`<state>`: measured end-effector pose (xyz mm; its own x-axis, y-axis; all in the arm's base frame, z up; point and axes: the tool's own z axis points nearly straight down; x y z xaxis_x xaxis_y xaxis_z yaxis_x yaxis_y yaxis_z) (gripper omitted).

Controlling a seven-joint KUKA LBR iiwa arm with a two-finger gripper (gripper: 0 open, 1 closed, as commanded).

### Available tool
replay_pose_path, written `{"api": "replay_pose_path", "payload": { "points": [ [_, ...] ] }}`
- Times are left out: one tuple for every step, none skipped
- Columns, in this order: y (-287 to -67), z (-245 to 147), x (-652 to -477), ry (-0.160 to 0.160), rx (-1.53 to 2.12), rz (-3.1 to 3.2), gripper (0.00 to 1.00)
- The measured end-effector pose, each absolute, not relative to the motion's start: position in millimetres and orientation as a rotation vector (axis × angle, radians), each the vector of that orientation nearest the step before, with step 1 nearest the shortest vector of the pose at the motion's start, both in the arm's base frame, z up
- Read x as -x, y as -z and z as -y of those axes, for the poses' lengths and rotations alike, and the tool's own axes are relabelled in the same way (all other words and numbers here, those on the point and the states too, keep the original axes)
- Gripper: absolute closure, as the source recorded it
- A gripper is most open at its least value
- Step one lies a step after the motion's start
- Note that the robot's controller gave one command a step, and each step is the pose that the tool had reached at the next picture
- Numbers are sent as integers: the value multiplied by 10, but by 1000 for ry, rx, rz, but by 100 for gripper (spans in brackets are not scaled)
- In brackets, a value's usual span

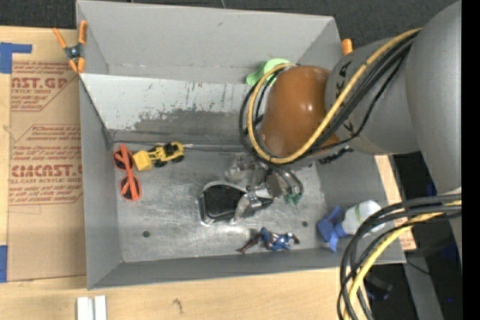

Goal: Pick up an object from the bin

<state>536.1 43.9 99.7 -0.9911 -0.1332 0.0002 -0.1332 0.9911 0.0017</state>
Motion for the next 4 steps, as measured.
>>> {"api": "replay_pose_path", "payload": {
  "points": [
    [-990,-441,-5358,3,-210,3134,0],
    [-996,-439,-5361,3,-210,3134,100],
    [-996,-439,-5361,3,-210,3134,100],
    [-1327,-330,-5300,2,-225,3118,100]
  ]
}}
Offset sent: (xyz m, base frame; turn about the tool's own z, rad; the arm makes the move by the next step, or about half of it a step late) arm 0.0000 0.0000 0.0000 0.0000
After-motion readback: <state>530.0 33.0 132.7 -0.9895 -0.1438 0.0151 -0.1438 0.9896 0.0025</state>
